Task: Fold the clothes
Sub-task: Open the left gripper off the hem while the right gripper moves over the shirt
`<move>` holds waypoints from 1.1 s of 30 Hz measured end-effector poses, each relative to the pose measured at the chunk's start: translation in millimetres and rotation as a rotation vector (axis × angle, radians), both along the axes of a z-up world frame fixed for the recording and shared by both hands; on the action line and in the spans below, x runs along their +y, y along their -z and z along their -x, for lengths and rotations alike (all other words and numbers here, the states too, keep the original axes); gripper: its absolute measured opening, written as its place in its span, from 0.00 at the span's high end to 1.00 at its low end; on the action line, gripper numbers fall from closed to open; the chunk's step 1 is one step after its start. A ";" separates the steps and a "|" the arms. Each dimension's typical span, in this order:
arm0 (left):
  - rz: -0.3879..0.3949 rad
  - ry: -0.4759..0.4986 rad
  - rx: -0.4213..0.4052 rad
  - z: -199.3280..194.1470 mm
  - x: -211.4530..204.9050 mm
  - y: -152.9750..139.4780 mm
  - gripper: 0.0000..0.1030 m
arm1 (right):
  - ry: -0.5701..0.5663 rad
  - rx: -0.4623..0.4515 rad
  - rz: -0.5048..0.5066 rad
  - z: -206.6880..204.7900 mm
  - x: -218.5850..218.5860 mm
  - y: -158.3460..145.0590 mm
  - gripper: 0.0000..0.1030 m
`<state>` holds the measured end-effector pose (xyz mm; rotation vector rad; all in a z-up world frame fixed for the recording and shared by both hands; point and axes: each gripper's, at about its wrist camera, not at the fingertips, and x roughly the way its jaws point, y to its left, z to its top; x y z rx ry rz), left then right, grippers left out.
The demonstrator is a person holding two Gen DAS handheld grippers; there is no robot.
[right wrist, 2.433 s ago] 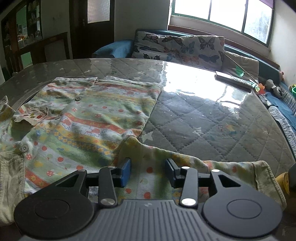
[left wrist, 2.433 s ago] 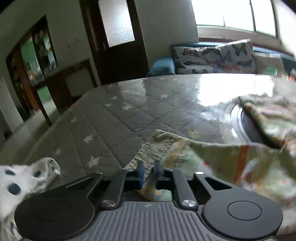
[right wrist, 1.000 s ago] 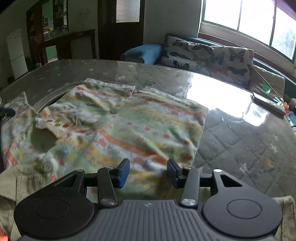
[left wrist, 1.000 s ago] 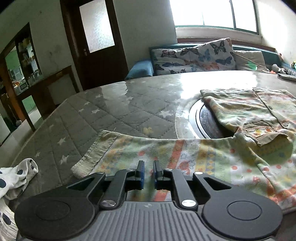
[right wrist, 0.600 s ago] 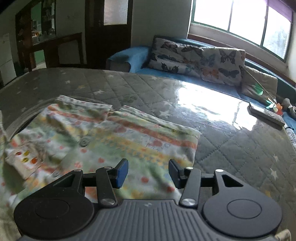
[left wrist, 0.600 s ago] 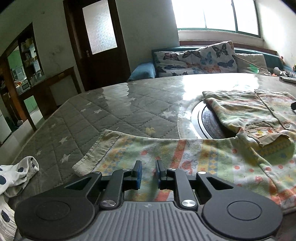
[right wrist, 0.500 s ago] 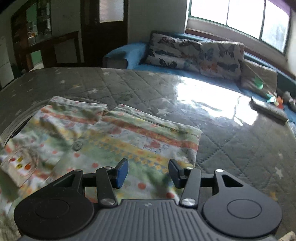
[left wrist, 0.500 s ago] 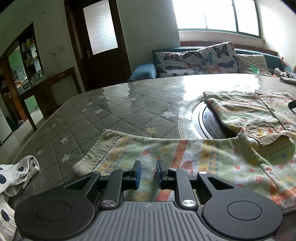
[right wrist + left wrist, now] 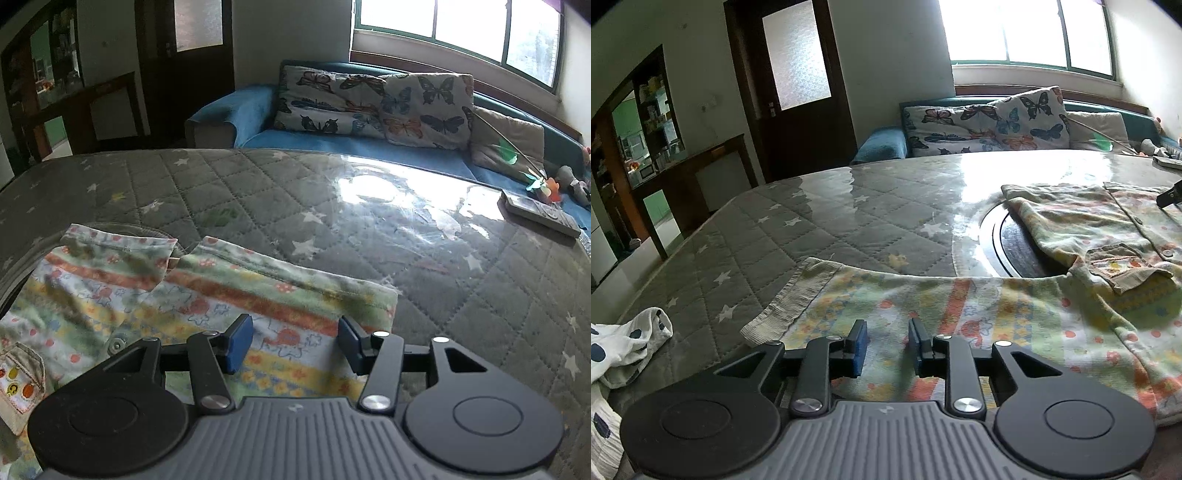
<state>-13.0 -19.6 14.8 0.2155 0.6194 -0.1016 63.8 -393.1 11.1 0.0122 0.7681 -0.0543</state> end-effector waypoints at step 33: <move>-0.015 -0.023 -0.015 3.1 0.1 -9.5 0.56 | -0.202 -0.063 0.027 180.7 58.7 -21.3 0.47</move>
